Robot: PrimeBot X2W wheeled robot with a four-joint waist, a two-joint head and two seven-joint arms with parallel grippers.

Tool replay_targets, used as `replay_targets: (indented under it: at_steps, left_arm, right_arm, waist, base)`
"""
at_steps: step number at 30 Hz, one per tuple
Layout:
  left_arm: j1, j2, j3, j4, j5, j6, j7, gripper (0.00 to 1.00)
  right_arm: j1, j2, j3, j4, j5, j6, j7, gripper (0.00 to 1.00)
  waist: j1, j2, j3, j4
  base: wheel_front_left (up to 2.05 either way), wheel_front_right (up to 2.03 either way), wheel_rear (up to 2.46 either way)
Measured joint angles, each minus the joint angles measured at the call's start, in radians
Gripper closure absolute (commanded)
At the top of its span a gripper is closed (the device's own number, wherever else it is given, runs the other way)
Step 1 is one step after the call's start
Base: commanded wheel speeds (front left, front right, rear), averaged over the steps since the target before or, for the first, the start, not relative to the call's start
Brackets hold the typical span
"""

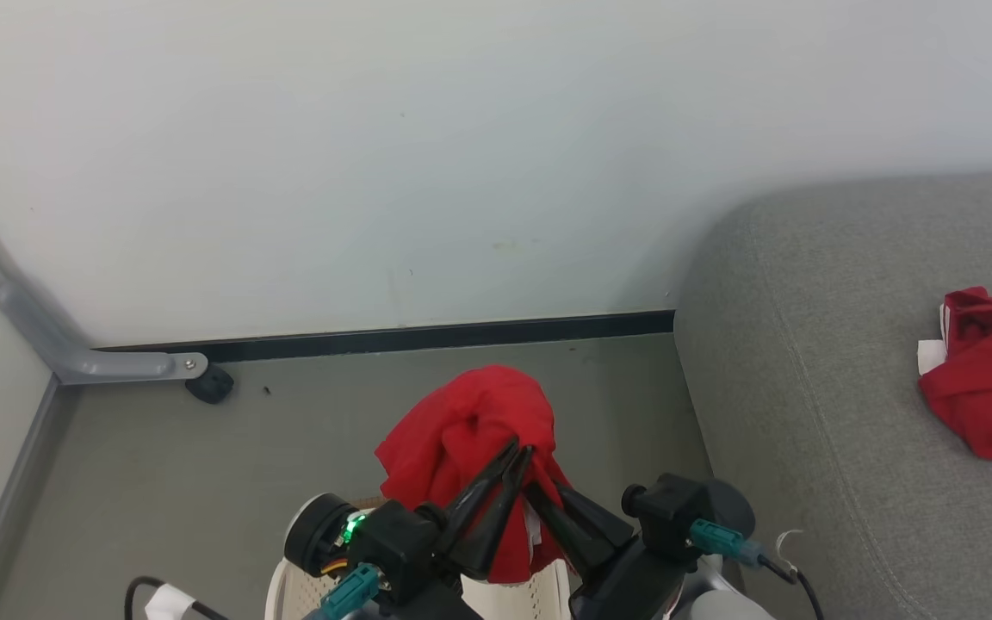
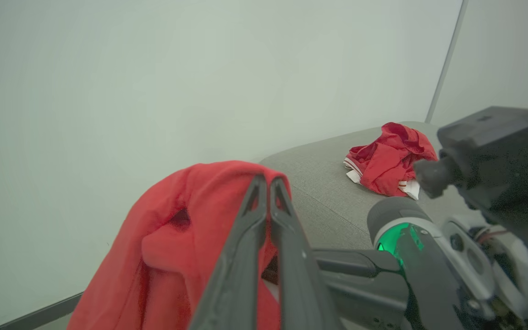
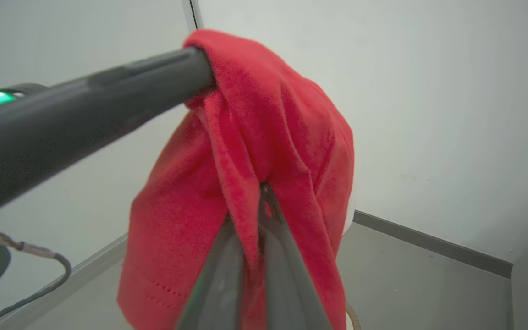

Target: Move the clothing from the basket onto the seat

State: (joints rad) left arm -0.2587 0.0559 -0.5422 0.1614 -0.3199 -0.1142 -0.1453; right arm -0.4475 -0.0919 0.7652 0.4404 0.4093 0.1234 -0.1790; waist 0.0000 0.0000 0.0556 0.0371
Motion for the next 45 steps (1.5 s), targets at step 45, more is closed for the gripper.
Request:
replay_targets:
  at_steps: [45]
  left_arm:
    - [0.063, 0.065, -0.072, -0.082, 0.067, 0.014, 0.038, 0.00]
  right_arm:
    - [-0.162, -0.142, -0.285, 0.109, 0.085, -0.045, -0.066, 1.00]
  waist:
    - [0.0000, 0.0000, 0.108, -0.224]
  base:
    - [0.00, 0.00, 0.00]
